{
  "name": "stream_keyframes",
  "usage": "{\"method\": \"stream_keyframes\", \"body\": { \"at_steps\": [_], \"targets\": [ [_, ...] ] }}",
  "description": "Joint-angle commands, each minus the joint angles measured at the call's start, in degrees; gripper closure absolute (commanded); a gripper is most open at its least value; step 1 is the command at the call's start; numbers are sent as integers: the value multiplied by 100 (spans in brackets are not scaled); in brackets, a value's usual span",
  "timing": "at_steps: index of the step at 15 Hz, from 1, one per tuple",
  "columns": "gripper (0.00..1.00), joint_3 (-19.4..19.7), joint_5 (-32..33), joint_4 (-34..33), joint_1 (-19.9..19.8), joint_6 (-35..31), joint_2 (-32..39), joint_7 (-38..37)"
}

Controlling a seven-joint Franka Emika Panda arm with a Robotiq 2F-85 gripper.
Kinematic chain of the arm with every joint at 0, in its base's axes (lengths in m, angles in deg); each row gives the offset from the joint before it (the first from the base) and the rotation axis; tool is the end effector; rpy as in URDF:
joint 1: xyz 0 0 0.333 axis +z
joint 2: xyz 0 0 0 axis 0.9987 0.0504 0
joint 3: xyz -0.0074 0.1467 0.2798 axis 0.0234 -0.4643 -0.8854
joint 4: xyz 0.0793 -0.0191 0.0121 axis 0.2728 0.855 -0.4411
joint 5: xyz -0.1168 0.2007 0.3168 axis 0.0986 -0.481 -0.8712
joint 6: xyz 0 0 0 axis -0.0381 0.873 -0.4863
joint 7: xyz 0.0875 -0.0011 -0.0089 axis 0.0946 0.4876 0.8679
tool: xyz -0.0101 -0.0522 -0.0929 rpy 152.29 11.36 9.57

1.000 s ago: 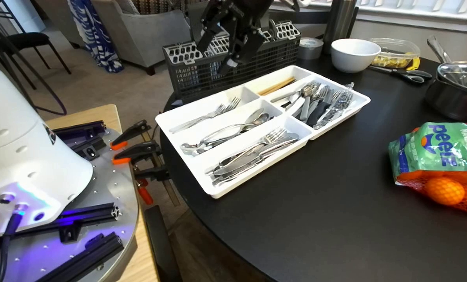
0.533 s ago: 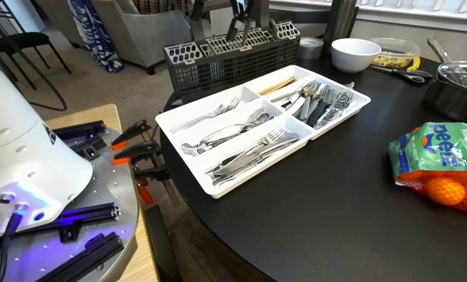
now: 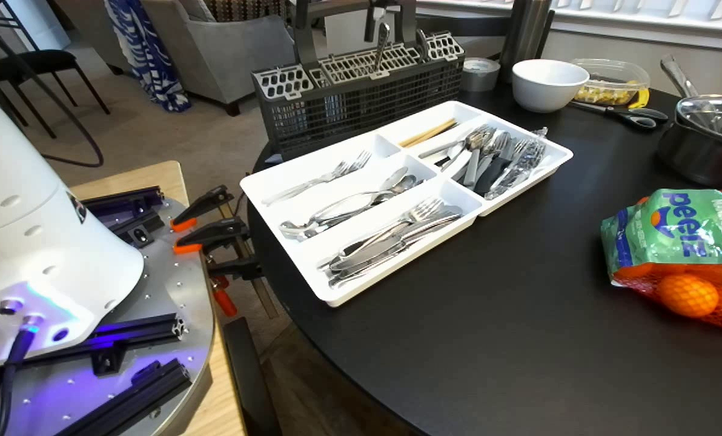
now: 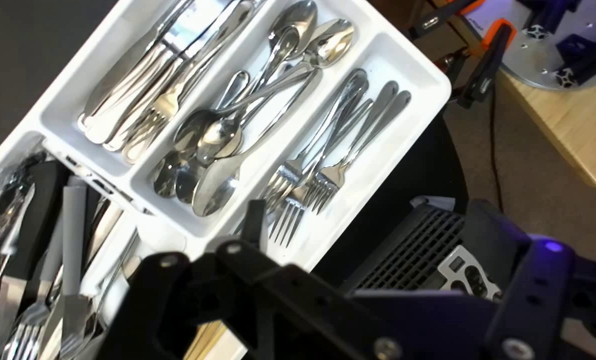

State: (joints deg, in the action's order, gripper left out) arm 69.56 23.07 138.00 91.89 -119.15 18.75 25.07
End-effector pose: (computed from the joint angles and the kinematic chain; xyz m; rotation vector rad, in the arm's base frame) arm 0.4470 0.0471 0.3807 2.8573 1.2029 -0.4684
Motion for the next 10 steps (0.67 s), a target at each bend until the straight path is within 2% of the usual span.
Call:
{"method": "stream_keyframes", "body": {
  "at_steps": [1, 5, 8, 9, 10],
  "targets": [
    [0, -198, 549, 164, 196, -456, -175, 191],
    [0, -310, 951, 291, 364, -1327, -262, 326],
    [0, -272, 982, 448, 416, -2194, -368, 622],
    [0, -324, 908, 139, 397, -1712, -76, 316],
    [0, -318, 908, 180, 398, -1912, -108, 395]
  ]
}}
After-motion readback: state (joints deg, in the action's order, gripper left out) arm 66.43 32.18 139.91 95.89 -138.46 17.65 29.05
